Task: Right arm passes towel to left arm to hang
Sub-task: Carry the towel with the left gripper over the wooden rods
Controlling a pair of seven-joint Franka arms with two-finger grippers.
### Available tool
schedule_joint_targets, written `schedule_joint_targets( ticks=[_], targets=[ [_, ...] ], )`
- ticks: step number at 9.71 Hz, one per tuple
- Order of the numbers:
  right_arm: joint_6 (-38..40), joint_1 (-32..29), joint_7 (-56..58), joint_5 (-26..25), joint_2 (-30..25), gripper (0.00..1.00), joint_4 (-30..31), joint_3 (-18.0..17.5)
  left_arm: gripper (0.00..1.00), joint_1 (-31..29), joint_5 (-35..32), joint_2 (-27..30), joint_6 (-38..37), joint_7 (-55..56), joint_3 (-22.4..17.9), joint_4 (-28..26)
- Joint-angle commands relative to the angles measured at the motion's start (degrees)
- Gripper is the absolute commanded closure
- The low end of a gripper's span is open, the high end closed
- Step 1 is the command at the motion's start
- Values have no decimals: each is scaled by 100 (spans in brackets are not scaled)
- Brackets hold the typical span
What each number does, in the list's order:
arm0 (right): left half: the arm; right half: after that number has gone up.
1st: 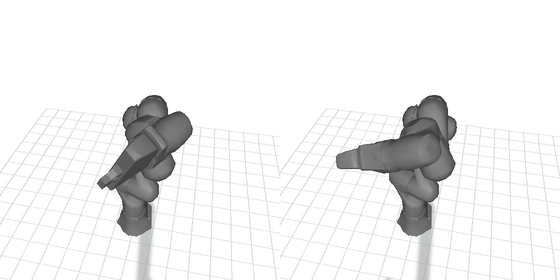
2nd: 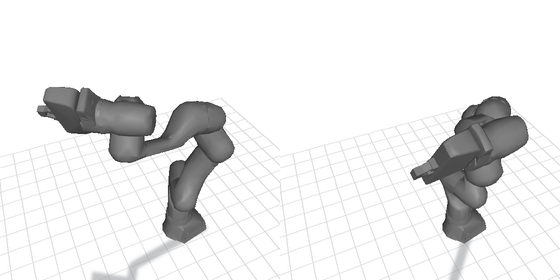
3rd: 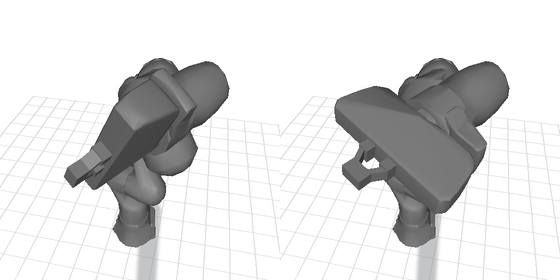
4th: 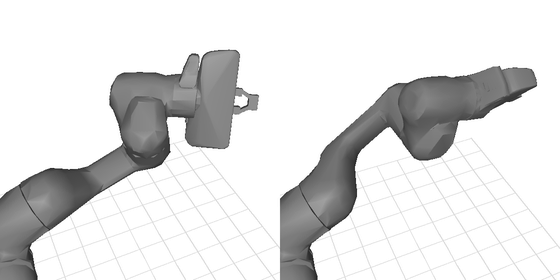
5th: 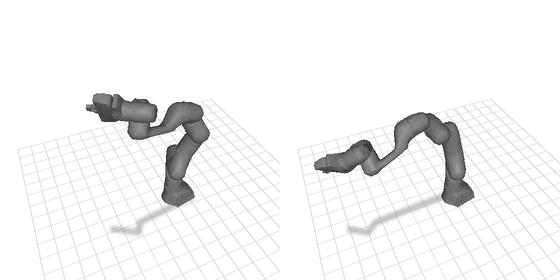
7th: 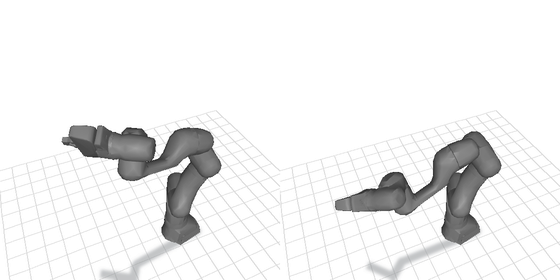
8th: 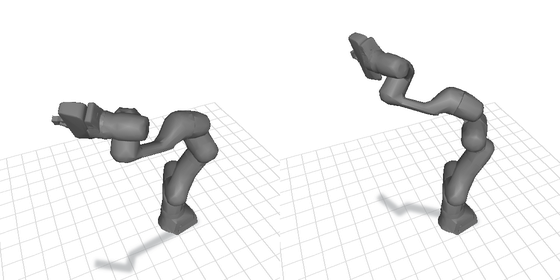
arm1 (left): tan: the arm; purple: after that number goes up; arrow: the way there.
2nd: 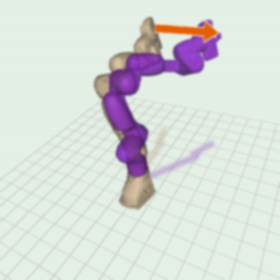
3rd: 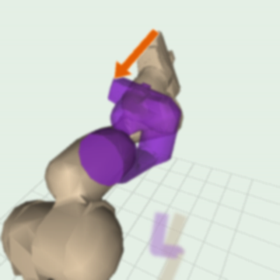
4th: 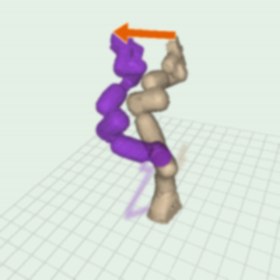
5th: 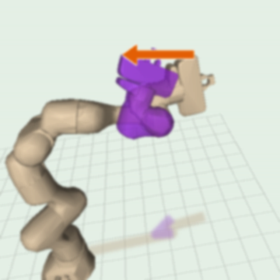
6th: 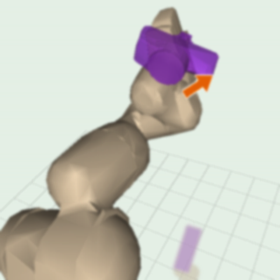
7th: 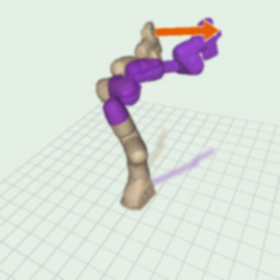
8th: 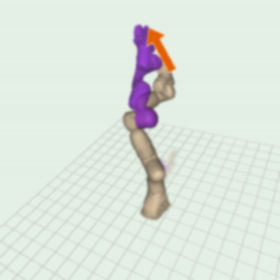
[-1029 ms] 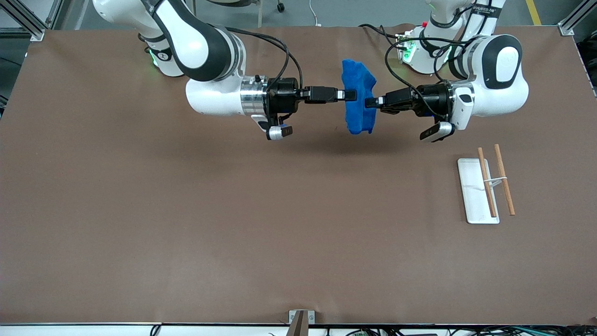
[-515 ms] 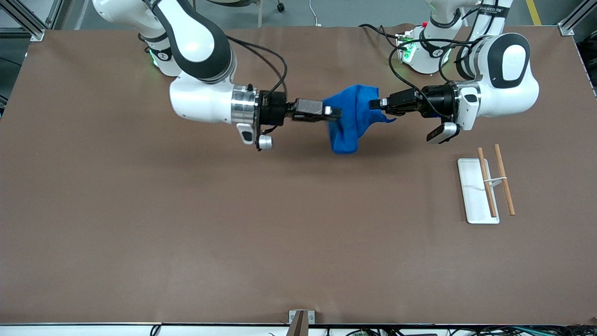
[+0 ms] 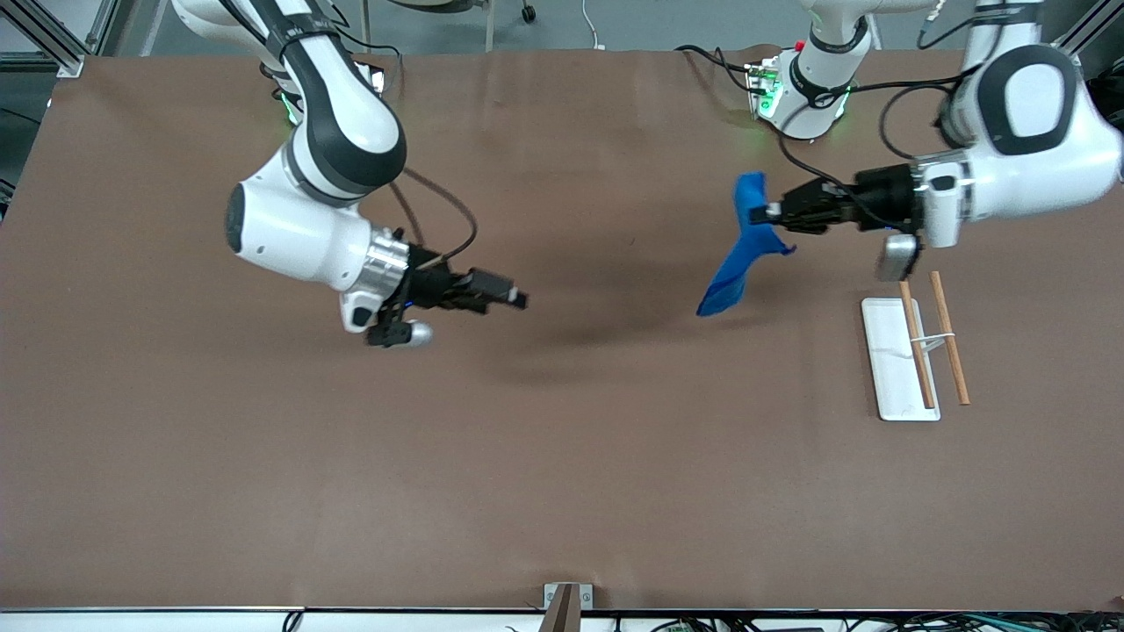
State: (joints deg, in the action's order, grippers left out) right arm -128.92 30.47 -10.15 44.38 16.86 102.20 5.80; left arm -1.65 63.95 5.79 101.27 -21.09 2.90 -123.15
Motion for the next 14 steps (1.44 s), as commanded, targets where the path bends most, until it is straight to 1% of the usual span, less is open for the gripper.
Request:
schedule_joint_targets(
  ticks=[1, 2, 3, 4, 5, 6, 7, 8, 9, 10, 11, 12, 13, 14],
  targets=[
    [182, -15, -488, -1496, -139, 0, 81, 445, 100, -2, -1317, -411, 33, -96, -489, 719],
    [409, -15, -462, -1990, -208, 0, 55, 805, 100, -2, -1863, -612, 42, -97, -814, 1079],
    [707, -23, -418, -2621, -270, 0, -41, 1156, 100, -20, -2425, -936, 50, -184, -1131, 1553],
    [1101, -189, -418, -3367, -358, 0, -242, 1395, 100, -20, -2901, -1313, 42, -489, -1421, 1975],
    [1453, -808, -383, -3731, -350, 0, -670, 1371, 100, -20, -3184, -1639, 94, -875, -1624, 2223],
    [1840, -1110, -139, -3778, -350, 0, -997, 1371, 100, -20, -3248, -1912, 138, -1279, -1974, 2399],
    [2105, -1400, 2, -3805, -384, 0, -1217, 1371, 100, -29, -3257, -2098, 156, -1744, -2343, 2427],
    [2403, -1656, -22, -3779, -498, 0, -1402, 1354, 100, -46, -3240, -2265, 278, -2462, -2712, 2428],
    [2789, -1997, 4, -3814, -638, 0, -1587, 1153, 100, -90, -3231, -2458, 366, -2939, -2838, 2436],
    [3472, -2427, 82, -4101, -683, 0, -1893, 908, 100, -177, -3239, -2590, 489, -3162, -2847, 2436],
    [4175, -2858, 240, -4147, -727, 0, -2192, 566, 100, -196, -3257, -2687, 594, -3373, -2856, 2428],
    [4399, -3236, 537, -4200, -1006, 0, -2247, 267, 100, -239, -3248, -2836, 613, -3688, -2952, 2428],
    [4462, -3310, 610, -4227, -1331, 0, -2074, 177, 100, -275, -3239, -2986, 709, -3770, -2970, 2428],
    [4402, -3284, 654, -4288, -1691, 0, -1663, 184, 88, -327, -3248, -3022, 744, -3770, -2971, 2402]
  ],
)
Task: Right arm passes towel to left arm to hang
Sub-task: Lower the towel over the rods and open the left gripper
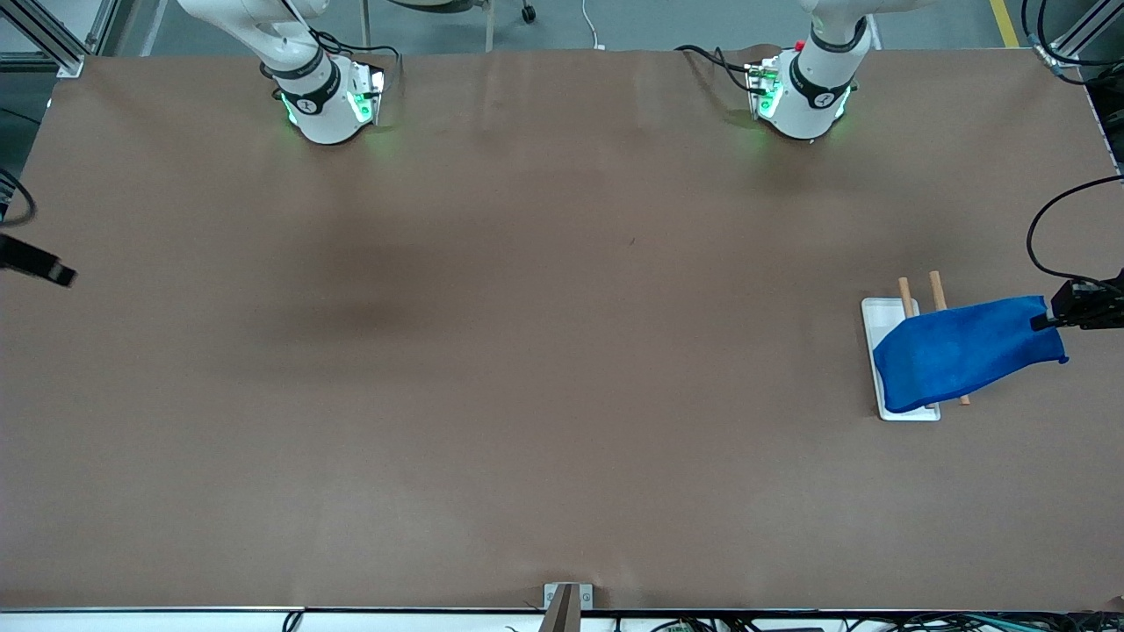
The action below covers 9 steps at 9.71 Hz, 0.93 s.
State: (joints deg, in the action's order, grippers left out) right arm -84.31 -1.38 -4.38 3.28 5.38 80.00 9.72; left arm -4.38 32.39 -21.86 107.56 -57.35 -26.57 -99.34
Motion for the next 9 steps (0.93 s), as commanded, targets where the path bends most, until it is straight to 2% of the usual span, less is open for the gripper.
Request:
schedule_joint_targets(
  ticks=[1, 2, 3, 5, 7, 8, 9],
  targets=[
    [-207, -82, 69, -344, -808, 0, 891, -225, 20, -63, -84, -310, 142, -145, -23, 29],
    [-226, -99, 69, -389, -872, 0, 955, -225, 0, -159, -84, -371, 203, -145, -15, 38],
    [-226, -117, 78, -390, -916, 0, 999, -216, 0, -308, 12, -363, 247, -136, -6, 64],
    [-313, -126, 86, -381, -995, 0, 1123, -181, 0, -248, -75, -311, 650, -23, 3, 82],
    [-393, -152, 165, -346, -882, 0, 843, -163, 0, -56, -224, -83, 704, 492, 99, 56],
    [-393, -135, 340, -372, -707, 0, 633, -163, 0, 59, -703, 135, 739, 1149, 239, 64],
    [-358, -91, 376, -389, -575, 0, 491, -163, 0, 51, -1195, 442, 766, 1773, 649, 29]
  ],
)
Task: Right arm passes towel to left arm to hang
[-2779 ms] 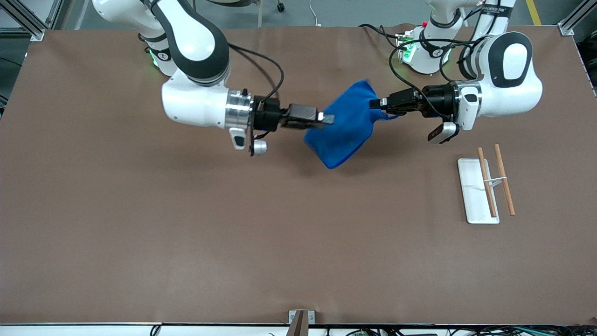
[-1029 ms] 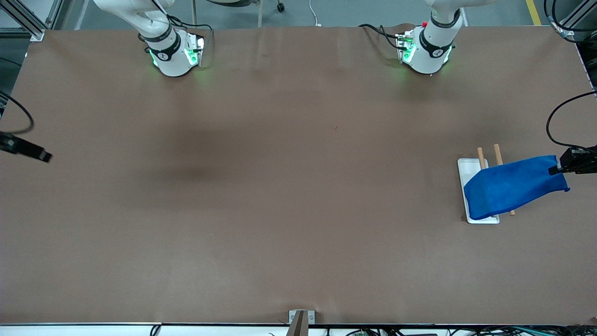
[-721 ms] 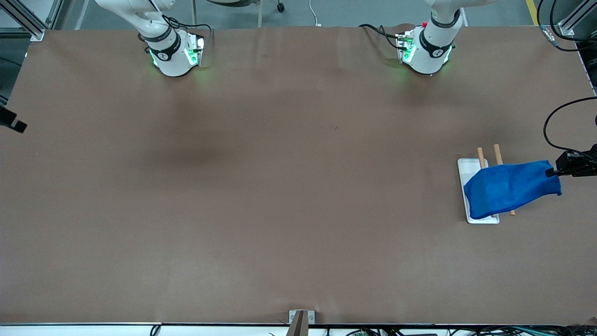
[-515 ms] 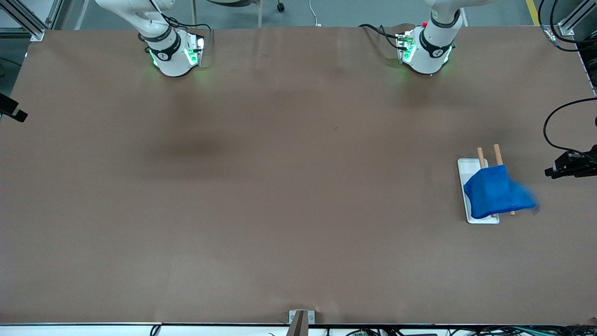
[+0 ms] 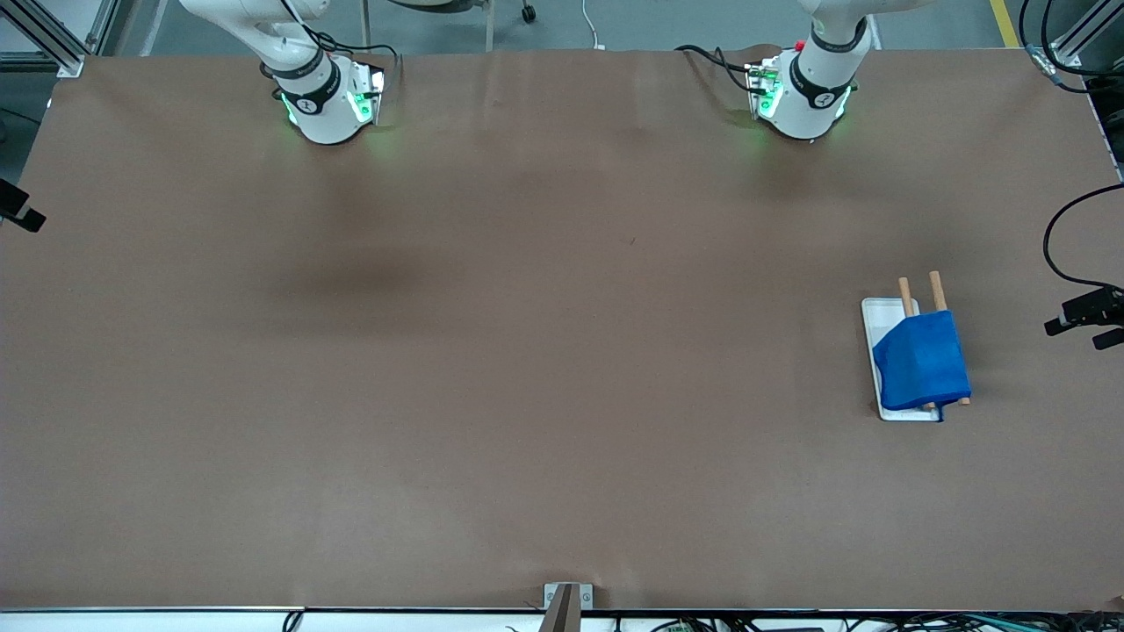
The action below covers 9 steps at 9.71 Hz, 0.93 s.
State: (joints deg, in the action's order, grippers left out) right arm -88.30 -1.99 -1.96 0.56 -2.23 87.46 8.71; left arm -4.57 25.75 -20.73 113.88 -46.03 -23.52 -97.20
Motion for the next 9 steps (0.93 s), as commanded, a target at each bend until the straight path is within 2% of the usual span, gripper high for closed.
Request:
schedule_joint_targets(
  ticks=[1, 5, 6, 7, 9],
  targets=[
    [41, -30, 117, -100, 206, 0, -265, -62, 0, 70, -919, 672, 134, 1335, 697, -246],
    [138, -12, 126, -152, 171, 0, -195, -88, 0, 44, -2431, 1790, -189, 3666, 2226, -203],
    [120, -12, 117, -152, 171, 0, -151, -89, 0, 18, -2452, 1836, -452, 3932, 2482, 24],
    [129, 5, 74, -161, 153, 0, -107, -106, 0, 0, -2460, 1836, -1116, 4144, 2624, 522],
    [68, 93, 64, -170, -22, 0, 183, -115, 0, 131, -2461, 1775, -2050, 4137, 2651, 1376]
  ],
)
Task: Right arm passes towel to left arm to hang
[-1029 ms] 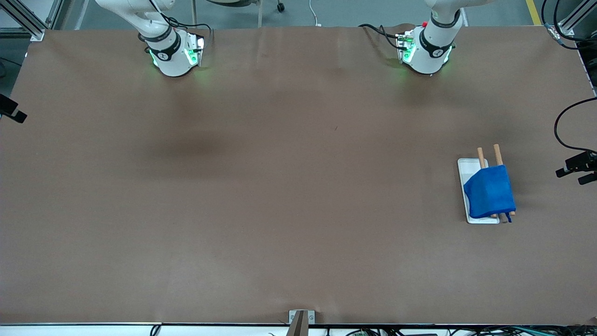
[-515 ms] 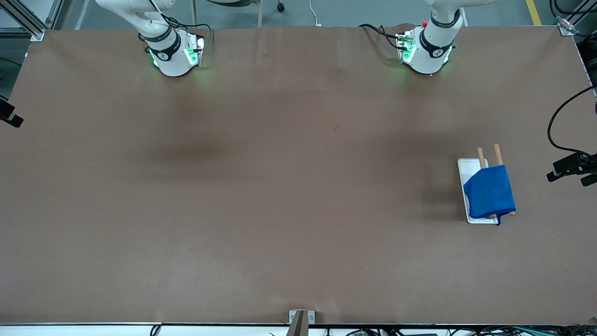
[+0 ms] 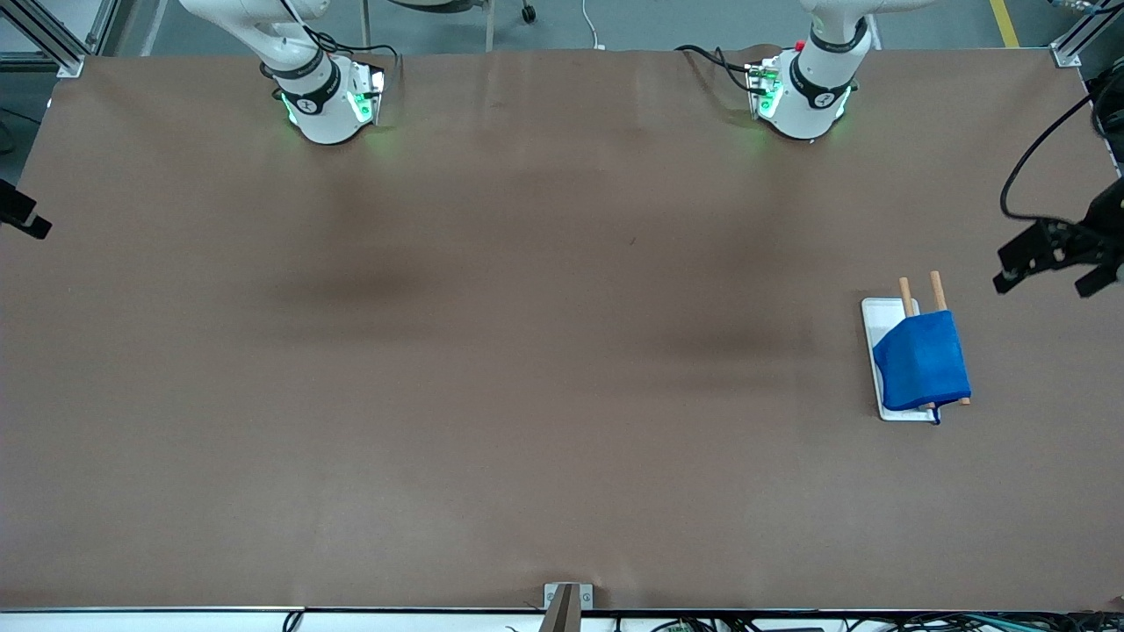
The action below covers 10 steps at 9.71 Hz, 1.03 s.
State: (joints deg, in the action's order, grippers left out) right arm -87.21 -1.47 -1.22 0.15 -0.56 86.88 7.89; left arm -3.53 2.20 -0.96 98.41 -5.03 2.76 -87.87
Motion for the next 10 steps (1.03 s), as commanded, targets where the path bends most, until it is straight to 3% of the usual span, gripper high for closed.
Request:
schedule_joint_targets(
  ticks=[1, 4, 10],
  targets=[
    [-50, 42, -10, -155, -182, 0, 189, -33, 0, 236, -88, -186, -907, 37, -38, 672],
    [-6, 6, -19, -244, -173, 0, 101, -103, 0, 431, -79, 120, -1402, 229, -232, 570],
    [20, 6, -160, -200, -164, 0, 92, -112, 0, 485, -140, 175, -1377, 433, -232, 402]
  ],
)
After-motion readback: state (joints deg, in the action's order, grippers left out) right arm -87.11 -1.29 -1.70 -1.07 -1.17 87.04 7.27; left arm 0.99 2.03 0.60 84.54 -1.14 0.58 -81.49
